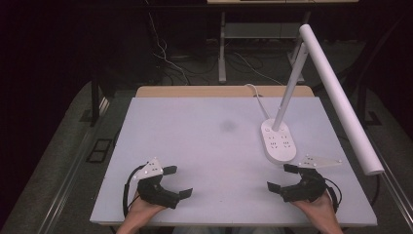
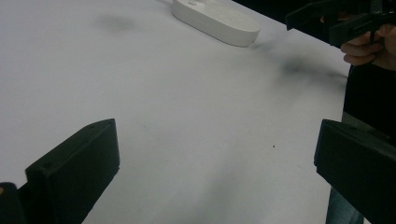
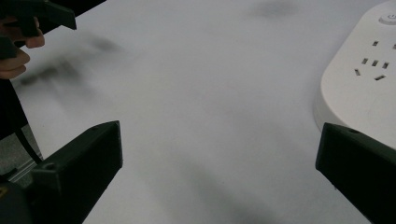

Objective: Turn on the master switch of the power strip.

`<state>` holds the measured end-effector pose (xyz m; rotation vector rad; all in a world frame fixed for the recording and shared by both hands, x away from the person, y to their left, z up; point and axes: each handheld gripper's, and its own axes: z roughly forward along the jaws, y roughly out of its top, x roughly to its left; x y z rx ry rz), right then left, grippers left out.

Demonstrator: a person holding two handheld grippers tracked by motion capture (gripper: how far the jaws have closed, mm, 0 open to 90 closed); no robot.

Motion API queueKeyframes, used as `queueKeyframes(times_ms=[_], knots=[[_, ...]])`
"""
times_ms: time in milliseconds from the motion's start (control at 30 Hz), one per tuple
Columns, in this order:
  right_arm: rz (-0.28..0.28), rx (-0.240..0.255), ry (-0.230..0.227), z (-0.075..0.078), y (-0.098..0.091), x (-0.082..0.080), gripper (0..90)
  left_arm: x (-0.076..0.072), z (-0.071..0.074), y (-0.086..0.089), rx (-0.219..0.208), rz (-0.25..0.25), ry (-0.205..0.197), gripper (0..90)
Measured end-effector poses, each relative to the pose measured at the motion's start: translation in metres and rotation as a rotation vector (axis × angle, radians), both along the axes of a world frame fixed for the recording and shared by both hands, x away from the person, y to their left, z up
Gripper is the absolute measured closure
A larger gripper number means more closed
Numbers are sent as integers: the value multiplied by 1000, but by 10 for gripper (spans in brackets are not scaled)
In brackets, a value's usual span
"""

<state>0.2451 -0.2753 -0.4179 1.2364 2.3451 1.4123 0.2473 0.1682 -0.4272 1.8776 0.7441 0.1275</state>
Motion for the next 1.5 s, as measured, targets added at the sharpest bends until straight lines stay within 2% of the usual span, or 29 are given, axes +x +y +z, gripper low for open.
queueKeyframes(times_ms=[700, 1100, 1500], knots=[[5, -20, 12, -2, 0, 0, 0, -1, -1, 0, 17, -10, 2, 0], [6, -34, 17, -1, 2, 0, 0, -1, -1, 1, 10, -9, 5, 0], [23, -72, 20, 3, 6, 2, 0, -1, -2, 1, 20, 0, 10, 0]])
